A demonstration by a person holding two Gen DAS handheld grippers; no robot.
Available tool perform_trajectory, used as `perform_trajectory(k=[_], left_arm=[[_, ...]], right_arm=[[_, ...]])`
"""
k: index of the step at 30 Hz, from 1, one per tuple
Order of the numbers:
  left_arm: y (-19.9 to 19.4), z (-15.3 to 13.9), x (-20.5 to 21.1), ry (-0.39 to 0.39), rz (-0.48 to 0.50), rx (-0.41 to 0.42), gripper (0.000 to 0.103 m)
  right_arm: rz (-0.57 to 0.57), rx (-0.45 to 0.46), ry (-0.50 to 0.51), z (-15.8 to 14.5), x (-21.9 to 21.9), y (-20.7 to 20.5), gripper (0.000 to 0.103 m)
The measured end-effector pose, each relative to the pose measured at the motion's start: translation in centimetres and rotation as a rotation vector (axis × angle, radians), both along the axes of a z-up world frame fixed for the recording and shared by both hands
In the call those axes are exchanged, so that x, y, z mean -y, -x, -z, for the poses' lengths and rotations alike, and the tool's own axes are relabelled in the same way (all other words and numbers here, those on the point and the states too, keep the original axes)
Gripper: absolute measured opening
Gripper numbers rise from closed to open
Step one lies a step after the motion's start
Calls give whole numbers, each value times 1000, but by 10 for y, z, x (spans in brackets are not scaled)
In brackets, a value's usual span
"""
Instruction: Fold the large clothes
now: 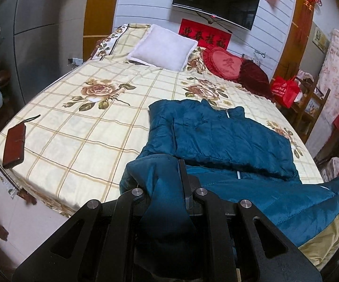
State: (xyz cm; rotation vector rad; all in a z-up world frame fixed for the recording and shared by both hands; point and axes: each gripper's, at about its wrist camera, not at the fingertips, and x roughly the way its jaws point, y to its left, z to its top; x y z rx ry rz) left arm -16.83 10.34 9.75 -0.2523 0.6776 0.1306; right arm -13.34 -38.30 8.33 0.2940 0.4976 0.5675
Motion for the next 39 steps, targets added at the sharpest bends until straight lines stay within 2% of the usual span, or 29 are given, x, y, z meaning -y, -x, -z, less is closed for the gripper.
perform_trajectory(k=[5, 9, 12, 17, 21, 25, 27, 30, 34, 37, 39], left_arm=[[-10, 3, -1, -3, -1, 1, 12], [-14, 7, -1, -7, 7, 43, 12], [-18, 5, -4, 19, 8, 73, 12], [-14, -30, -9, 55, -11, 175, 12], [-24, -68, -7, 38, -3, 268, 12], [-75, -74, -12, 21, -6, 256, 12], [-106, -68, -17, 29, -15, 225, 12], [-160, -54, -22, 22, -39, 197, 12], [-226, -30, -21, -20, -70, 175, 12], [-270, -4, -25, -7, -86, 129, 12], [-298, 19, -27, -1, -109, 81, 12]], right_arm=[[2, -4, -5, 3, -1, -6, 18], [10, 5, 6, 6, -2, -11, 18], [15, 15, -3, 6, -2, -16, 18], [23, 94, -34, -16, -1, -21, 18], [23, 182, -55, -45, 1, -32, 18], [31, 203, -79, -57, -1, -67, 18], [40, 183, -122, -53, -6, -97, 18], [72, 167, -129, -46, -17, -138, 18], [119, 136, -148, -32, -30, -198, 18], [131, 73, -233, -14, -31, -240, 18], [146, 46, -251, 1, -34, -264, 19]])
